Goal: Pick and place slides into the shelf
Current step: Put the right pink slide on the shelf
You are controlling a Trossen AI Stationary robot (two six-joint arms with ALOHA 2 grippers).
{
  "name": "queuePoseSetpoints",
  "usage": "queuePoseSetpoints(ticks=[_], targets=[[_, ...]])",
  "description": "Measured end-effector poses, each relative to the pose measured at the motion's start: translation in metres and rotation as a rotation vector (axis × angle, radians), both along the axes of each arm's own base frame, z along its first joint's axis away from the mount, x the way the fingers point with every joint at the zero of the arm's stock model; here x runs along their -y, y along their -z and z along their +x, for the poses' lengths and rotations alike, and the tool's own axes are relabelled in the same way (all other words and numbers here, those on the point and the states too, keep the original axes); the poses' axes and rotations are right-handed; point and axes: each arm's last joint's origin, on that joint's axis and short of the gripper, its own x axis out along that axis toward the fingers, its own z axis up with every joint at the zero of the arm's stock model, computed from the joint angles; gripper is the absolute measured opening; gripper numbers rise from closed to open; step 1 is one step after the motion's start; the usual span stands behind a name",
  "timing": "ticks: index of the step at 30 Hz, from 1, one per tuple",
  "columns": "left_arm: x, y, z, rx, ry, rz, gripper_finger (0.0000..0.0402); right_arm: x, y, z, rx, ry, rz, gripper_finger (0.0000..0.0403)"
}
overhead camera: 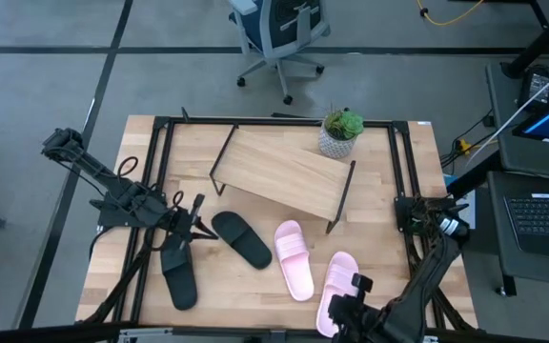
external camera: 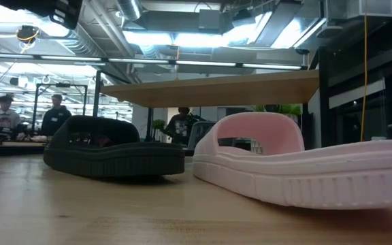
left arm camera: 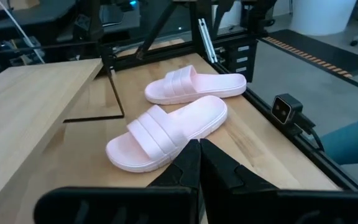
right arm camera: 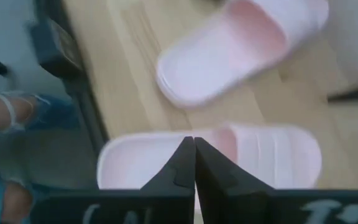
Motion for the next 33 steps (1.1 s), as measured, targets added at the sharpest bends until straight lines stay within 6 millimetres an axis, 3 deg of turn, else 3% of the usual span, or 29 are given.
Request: queuePoseSetpoints(ticks=[6,16,24,33], targets=[[0.000,0.001,0.000,-0.010,-0.001,0.007,0.0000,0.009,0.009,0.007,-0.210,0.084,0.093,0.0017],[-0.001,0.003,-0.001,-0.026,-0.001,0.018,0.0000,0.021,0.009,0.021,-0.222,0.111,0.102,0.0009],[-0.001,0.003,-0.001,-0.029,-0.001,0.021,0.0000,0.023,0.009,0.023,-0.223,0.123,0.100,0.0053],[-0.001,0.004,-0.001,-0.039,-0.002,0.028,0.0000,0.026,0.009,0.023,-0.215,0.127,0.069,0.0140]])
